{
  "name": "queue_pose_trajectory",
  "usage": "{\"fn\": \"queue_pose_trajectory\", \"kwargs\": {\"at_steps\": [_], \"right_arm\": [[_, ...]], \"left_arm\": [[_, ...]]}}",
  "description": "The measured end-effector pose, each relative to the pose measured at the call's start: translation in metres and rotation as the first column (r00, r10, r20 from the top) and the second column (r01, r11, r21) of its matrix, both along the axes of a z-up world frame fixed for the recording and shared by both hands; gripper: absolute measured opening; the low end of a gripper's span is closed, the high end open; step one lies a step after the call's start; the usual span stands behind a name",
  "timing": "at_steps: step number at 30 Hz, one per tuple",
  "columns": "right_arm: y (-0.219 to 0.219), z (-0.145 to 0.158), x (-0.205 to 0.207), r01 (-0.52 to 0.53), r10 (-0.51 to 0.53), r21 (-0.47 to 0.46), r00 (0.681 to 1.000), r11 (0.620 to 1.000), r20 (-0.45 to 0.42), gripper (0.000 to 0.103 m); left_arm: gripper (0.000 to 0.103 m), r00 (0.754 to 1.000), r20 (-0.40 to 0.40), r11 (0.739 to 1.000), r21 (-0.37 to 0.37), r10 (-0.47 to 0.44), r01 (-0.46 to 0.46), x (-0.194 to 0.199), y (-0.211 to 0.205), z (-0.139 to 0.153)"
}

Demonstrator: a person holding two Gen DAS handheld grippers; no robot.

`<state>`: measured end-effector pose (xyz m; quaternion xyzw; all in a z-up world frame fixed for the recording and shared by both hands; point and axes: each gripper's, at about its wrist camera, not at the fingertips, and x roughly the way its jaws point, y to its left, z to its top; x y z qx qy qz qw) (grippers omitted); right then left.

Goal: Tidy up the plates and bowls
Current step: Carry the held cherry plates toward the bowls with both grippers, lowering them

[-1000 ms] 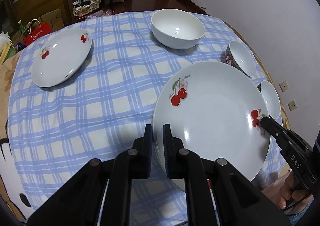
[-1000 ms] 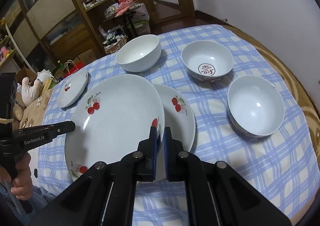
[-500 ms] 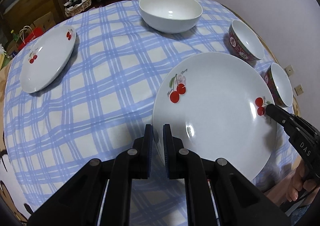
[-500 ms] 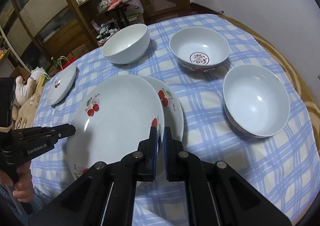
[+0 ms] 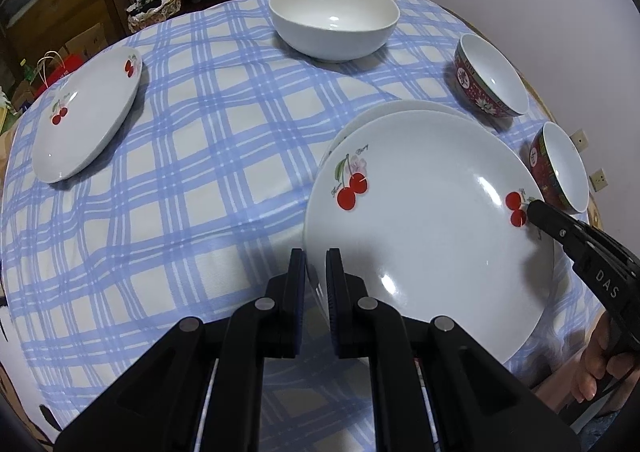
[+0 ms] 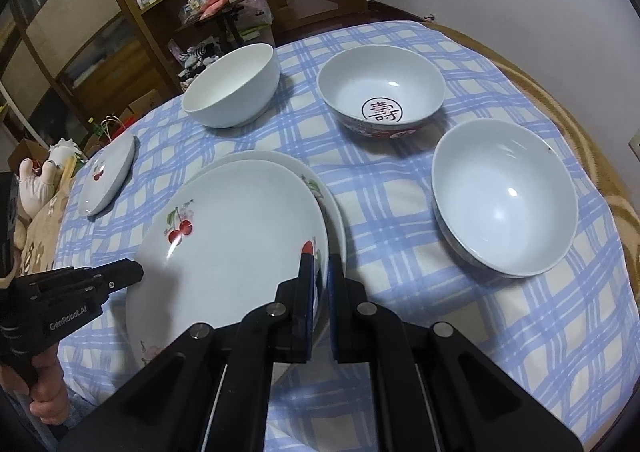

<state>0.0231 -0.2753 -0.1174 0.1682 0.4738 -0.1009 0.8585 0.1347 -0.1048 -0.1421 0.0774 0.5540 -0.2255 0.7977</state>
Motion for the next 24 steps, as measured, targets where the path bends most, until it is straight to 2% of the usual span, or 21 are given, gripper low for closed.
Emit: {"fn": "queue_pose_trajectory", "kwargs": {"at_steps": [7,13,18,24], "right_arm": [[-0.0031,-0.0038,0.0031,0.008,-0.008,-0.003,1.000,1.000,0.002,0.007],[-0.0059,-0.0048,0.0048,0.007,-0.007,0.008,1.000,1.000,-0.006,0.007],[-0.0079,-0.0035,0.0037,0.009,-0.009,0.013,1.000,1.000,-0.003,0.007],[-0.0091,-0.0053,0.0031,0.021,-0.021,0.016,1.000,1.000,-0.009,0.007]], "left_arm": [[0.010,0.999,-0.029,0.998,-0.044,0.032,-0.034,0.0004,0.0043,-0.0034],[0.010,1.000,-0.013,0.999,-0.030,0.016,-0.017,-0.0021,0.0019,-0.0031],[0.010,1.000,-0.027,0.999,-0.052,0.009,-0.011,-0.0035,0.0047,-0.0017],[0.010,1.000,-0.021,1.000,-0.026,-0.014,0.014,-0.0065,0.0007,-0.0050]]}}
